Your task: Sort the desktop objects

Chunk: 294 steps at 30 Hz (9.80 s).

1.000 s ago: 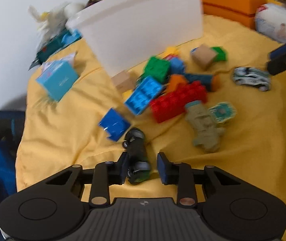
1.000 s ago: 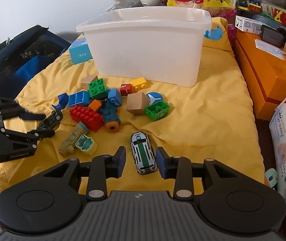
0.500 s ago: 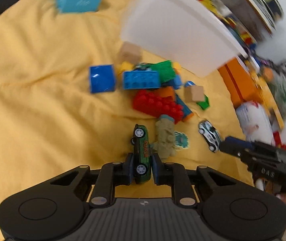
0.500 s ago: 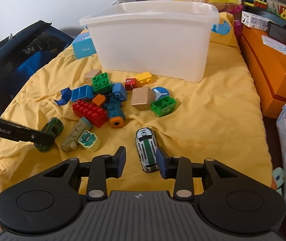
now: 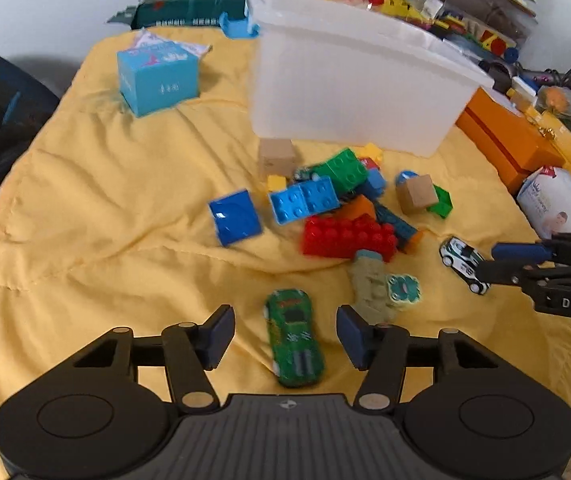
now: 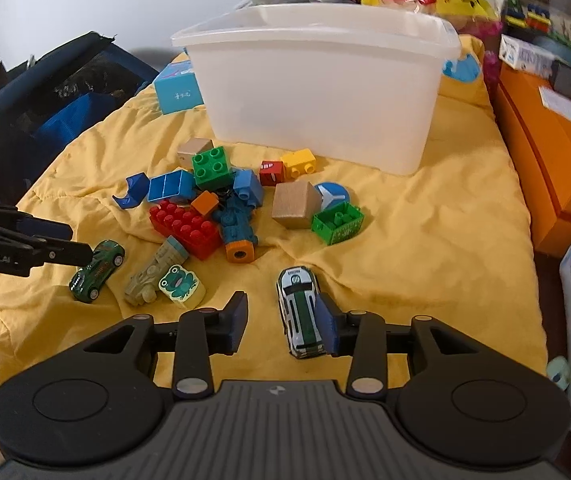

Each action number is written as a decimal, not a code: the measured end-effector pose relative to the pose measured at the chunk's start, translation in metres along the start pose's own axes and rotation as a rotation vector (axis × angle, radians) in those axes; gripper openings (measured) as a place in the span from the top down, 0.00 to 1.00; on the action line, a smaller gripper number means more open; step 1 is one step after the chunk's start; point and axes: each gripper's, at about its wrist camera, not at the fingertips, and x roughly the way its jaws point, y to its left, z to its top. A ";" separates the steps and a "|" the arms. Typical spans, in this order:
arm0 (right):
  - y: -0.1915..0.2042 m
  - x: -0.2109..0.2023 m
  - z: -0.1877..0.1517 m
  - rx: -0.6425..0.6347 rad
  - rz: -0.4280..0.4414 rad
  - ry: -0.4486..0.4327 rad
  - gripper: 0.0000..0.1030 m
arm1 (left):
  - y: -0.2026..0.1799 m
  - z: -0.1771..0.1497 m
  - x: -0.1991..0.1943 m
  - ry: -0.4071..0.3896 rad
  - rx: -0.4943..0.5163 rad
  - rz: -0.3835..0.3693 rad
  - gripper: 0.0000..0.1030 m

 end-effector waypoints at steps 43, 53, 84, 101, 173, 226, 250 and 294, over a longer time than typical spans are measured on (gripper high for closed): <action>-0.047 0.022 0.184 0.072 -0.133 -0.306 0.65 | -0.081 0.218 0.032 -0.341 0.284 0.010 0.66; -0.043 -0.018 0.159 0.063 -0.124 -0.375 0.54 | -0.077 0.174 -0.017 -0.463 0.282 0.129 0.27; 0.009 0.005 -0.002 -0.131 0.044 -0.012 0.41 | -0.066 -0.006 0.039 -0.001 0.203 0.010 0.61; 0.027 0.055 0.028 -0.192 0.013 0.008 0.57 | -0.051 -0.011 0.028 0.027 0.237 0.018 0.65; -0.012 -0.058 0.110 -0.264 -0.171 -0.350 0.66 | -0.069 0.153 -0.084 -0.470 0.343 0.065 0.74; -0.005 -0.003 0.080 -0.133 -0.068 -0.201 0.46 | -0.051 0.058 0.004 -0.177 0.193 0.040 0.52; 0.022 0.031 0.019 -0.132 0.003 0.031 0.51 | -0.032 0.019 0.034 -0.002 0.088 -0.009 0.51; 0.000 0.048 0.028 -0.150 -0.146 -0.059 0.50 | -0.018 0.029 0.046 0.095 -0.002 -0.236 0.72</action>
